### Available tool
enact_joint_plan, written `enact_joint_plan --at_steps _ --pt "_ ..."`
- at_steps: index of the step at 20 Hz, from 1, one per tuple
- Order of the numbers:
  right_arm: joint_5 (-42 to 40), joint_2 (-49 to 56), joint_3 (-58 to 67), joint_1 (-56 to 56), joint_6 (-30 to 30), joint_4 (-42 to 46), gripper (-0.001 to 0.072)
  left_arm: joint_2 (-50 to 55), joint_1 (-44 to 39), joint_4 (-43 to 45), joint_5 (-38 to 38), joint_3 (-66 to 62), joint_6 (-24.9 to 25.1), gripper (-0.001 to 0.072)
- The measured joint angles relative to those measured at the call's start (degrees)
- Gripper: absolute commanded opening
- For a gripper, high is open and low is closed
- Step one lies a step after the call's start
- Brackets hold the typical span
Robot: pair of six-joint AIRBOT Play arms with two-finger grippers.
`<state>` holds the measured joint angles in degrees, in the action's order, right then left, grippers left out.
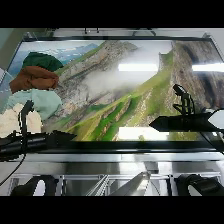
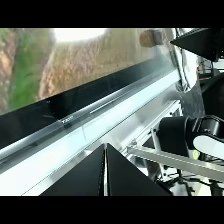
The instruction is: Fold the shirts.
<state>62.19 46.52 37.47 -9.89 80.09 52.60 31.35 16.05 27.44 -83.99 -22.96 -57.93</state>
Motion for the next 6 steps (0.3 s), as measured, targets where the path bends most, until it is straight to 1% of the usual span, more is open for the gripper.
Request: enact_joint_plan --at_steps 6 --pt "0.0 0.0 -0.1 -0.2 0.0 -0.1 0.0013 -1.3 0.0 0.0 0.0 0.3 -0.1 0.0028"
